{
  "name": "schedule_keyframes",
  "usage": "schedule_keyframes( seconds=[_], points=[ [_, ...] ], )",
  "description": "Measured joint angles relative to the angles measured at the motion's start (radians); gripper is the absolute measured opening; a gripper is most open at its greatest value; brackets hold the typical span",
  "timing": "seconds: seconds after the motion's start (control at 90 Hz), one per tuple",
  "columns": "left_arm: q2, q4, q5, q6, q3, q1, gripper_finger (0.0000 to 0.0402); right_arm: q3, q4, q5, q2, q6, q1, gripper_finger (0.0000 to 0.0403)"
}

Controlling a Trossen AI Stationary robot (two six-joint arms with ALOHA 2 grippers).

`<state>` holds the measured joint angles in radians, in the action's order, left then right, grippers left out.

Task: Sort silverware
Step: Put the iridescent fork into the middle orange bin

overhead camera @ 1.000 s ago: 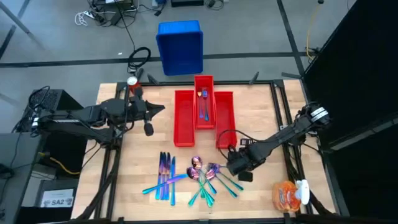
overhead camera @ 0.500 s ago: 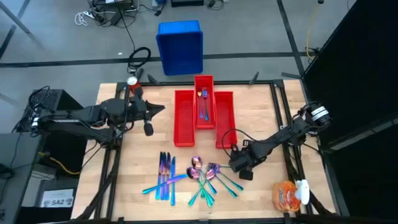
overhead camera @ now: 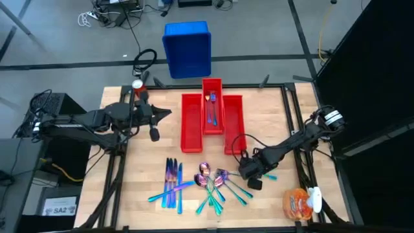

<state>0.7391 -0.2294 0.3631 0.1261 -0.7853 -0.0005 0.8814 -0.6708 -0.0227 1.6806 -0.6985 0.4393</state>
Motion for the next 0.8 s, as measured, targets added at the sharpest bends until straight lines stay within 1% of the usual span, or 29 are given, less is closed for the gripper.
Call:
schedule_keyframes(
  seconds=[0.133,0.322,0.5,0.6,0.678,0.744,0.8],
  points=[
    [0.000,0.000,0.000,0.000,0.000,0.000,0.0000,0.015,-0.012,-0.004,-0.002,-0.039,0.004,0.0003],
    [0.000,0.000,0.000,0.000,0.000,0.000,0.0000,0.064,-0.004,-0.075,-0.038,-0.052,0.035,0.0001],
    [0.000,0.000,0.000,0.000,0.000,0.000,0.0000,0.123,0.011,-0.118,-0.086,-0.060,0.058,0.0001],
    [0.000,0.000,0.000,0.000,0.000,0.000,0.0000,0.132,0.128,-0.155,-0.133,-0.046,0.056,0.0001],
    [0.000,0.000,0.000,0.000,0.000,0.000,0.0000,0.132,0.276,-0.199,-0.183,0.006,0.047,0.0000],
    [0.000,0.000,0.000,0.000,0.000,0.000,0.0000,0.133,0.409,-0.265,-0.224,0.072,0.031,0.0000],
    [0.000,0.000,0.000,0.000,0.000,0.000,0.0000,0.133,0.495,-0.352,-0.253,0.128,0.008,0.0000]
  ],
)
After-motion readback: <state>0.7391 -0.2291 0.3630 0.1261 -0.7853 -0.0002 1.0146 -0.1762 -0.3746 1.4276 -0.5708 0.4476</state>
